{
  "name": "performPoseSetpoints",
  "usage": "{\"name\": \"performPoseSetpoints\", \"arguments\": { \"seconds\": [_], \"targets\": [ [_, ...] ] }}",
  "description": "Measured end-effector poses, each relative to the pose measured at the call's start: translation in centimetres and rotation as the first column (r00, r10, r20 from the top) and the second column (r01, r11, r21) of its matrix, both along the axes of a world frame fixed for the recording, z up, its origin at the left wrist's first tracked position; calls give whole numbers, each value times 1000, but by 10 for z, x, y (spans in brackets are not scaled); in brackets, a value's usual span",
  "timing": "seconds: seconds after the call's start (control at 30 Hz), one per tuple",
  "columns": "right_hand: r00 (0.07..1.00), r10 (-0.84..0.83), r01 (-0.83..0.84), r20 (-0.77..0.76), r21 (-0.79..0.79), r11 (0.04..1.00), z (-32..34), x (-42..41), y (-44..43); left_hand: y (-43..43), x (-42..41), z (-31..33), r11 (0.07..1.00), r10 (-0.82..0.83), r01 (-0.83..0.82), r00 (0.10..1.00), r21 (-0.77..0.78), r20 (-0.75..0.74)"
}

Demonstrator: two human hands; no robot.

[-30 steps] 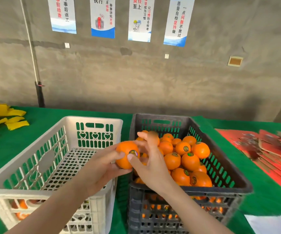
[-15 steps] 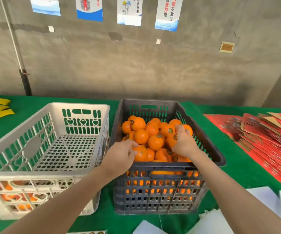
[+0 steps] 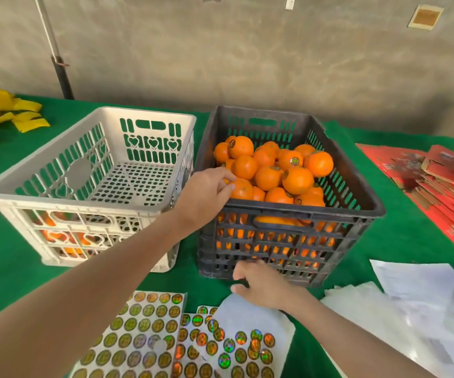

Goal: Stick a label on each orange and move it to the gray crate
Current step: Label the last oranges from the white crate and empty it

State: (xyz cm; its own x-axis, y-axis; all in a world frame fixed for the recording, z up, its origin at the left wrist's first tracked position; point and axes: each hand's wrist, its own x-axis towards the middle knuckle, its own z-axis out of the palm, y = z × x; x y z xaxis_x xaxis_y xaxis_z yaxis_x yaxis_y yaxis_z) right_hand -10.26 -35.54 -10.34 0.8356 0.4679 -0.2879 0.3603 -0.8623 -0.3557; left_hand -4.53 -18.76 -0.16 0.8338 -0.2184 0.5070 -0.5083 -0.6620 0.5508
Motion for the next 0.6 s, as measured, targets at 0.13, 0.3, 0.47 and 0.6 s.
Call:
{"name": "performPoseSetpoints", "arguments": {
  "seconds": [0.13, 0.3, 0.47, 0.6],
  "targets": [
    [982, -10, -8, -191, -94, 996, -39, 0, -11, 8, -31, -15, 995, 92, -87, 986, -43, 140],
    [964, 151, -179, -218, -119, 977, -52, -3, 18, 22, -59, -45, 998, 57, -55, 975, -16, 216],
    [979, 194, -203, -64, -200, 959, -51, 6, 21, 30, -72, -56, 993, 98, -80, 970, -91, 222],
    [985, 162, -164, -62, -29, 986, -41, 13, 8, 28, -89, -83, 978, 88, -130, 967, -164, -239]
  ]
}}
